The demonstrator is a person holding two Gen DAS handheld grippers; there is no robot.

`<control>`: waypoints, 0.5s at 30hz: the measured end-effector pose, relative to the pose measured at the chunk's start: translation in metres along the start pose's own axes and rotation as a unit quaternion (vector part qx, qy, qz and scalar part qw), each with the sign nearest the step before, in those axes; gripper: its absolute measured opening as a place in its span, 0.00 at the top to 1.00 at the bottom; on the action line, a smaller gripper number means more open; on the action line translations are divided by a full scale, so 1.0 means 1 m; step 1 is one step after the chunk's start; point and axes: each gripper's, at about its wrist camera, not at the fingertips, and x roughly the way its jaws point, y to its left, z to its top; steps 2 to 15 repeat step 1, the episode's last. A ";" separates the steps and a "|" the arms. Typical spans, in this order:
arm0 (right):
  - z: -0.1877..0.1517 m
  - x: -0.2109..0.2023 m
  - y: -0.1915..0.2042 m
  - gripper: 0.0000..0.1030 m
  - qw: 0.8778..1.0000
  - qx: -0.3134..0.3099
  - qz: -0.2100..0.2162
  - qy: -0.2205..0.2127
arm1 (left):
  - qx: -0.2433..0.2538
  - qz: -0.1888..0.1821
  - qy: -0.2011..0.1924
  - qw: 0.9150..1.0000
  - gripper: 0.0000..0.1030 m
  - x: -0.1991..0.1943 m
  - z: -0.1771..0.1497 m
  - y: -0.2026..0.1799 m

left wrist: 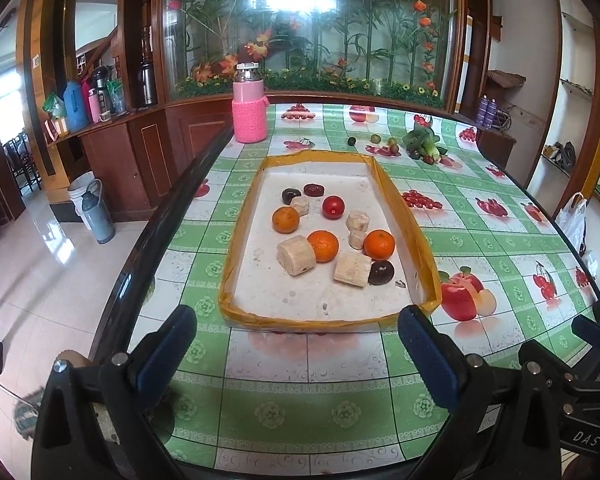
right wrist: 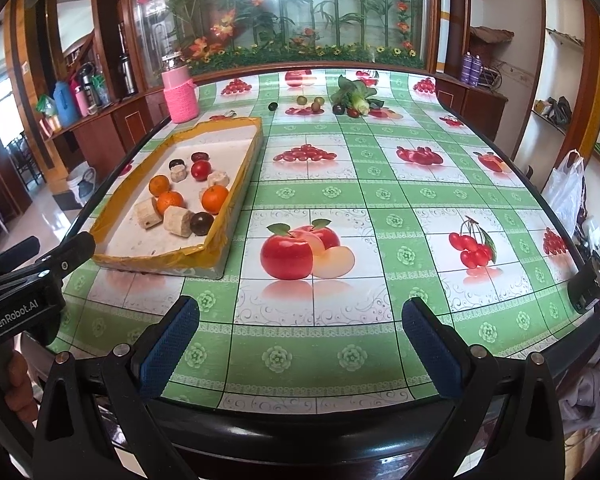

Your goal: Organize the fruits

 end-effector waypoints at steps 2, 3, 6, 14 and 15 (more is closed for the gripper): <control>0.000 0.000 -0.001 0.01 1.000 0.000 0.000 0.000 | 0.002 0.001 0.001 1.000 0.01 0.000 0.000 -0.001; 0.000 0.000 -0.001 0.01 1.000 0.000 0.000 0.000 | 0.002 0.001 0.001 1.000 0.01 0.000 0.000 -0.001; 0.000 0.000 -0.001 0.01 1.000 0.000 0.000 0.000 | 0.002 0.001 0.001 1.000 0.01 0.000 0.000 -0.001; 0.000 0.000 -0.001 0.01 1.000 0.000 0.000 0.000 | 0.002 0.001 0.001 1.000 0.01 0.000 0.000 -0.001; 0.000 0.000 -0.001 0.01 1.000 0.000 0.000 0.000 | 0.002 0.001 0.001 1.000 0.01 0.000 0.000 -0.001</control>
